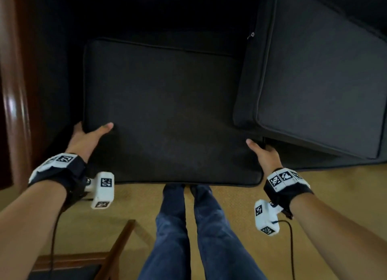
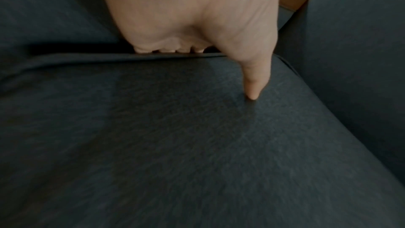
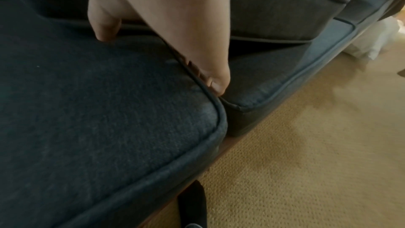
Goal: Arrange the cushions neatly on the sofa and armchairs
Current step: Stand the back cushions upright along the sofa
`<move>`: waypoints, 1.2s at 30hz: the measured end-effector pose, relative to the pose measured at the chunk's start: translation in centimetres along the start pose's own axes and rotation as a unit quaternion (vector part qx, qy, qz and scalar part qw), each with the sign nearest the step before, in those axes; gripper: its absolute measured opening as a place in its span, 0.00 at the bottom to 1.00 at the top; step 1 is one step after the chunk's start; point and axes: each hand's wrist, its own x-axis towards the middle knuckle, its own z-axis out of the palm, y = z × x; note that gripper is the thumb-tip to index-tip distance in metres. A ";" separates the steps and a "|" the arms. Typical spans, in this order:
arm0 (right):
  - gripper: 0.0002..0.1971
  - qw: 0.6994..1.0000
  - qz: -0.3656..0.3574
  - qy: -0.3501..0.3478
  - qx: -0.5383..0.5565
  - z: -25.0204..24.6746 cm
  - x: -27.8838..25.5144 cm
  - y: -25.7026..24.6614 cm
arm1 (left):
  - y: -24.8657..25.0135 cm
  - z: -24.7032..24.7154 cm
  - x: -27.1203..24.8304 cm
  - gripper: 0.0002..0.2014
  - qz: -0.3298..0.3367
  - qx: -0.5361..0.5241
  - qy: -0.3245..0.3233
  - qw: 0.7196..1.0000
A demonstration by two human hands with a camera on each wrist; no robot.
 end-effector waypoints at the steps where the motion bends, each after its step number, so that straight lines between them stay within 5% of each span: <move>1: 0.63 1.000 -0.002 -0.002 0.009 0.1 0.2 -0.1 | 0.4 0.2 0.7 0.53 -0.004 -0.017 -0.006 1.000; 9: 0.67 0.994 0.028 -0.045 0.097 0.7 -1.4 -1.1 | 1.5 0.4 2.8 0.52 -0.030 -0.082 -0.023 0.996; 12: 0.49 0.991 0.029 -0.060 0.119 0.7 -2.5 -1.9 | 2.4 0.6 0.7 0.40 -0.017 -0.085 -0.034 0.996; 14: 0.46 0.990 0.040 -0.048 0.129 0.4 -3.1 -2.0 | 2.8 -0.2 -0.6 0.37 -0.001 -0.084 -0.015 0.996; 18: 0.48 0.988 0.049 -0.041 0.143 -1.1 -5.6 -2.2 | 4.8 -3.2 -3.1 0.46 -0.016 -0.028 0.028 0.999; 22: 0.26 0.986 0.055 -0.050 0.147 -3.2 -9.8 -2.4 | 8.5 -4.7 -8.2 0.49 0.019 0.034 0.000 0.999; 25: 0.39 0.987 0.061 -0.063 0.137 -4.2 -12.9 -2.4 | 11.2 -5.5 -12.4 0.46 0.055 0.117 0.026 0.991; 28: 0.40 0.988 0.064 -0.065 0.128 -4.8 -16.2 -2.9 | 13.5 -7.7 -16.1 0.56 0.058 0.183 0.055 0.980; 31: 0.53 0.989 0.050 -0.072 0.119 -5.4 -18.7 -3.5 | 13.5 -11.5 -16.7 0.61 0.041 0.174 0.045 0.983; 36: 0.45 0.992 0.012 -0.092 0.090 -6.4 -21.6 -6.7 | 11.0 -16.0 -19.4 0.58 -0.031 0.088 0.027 0.995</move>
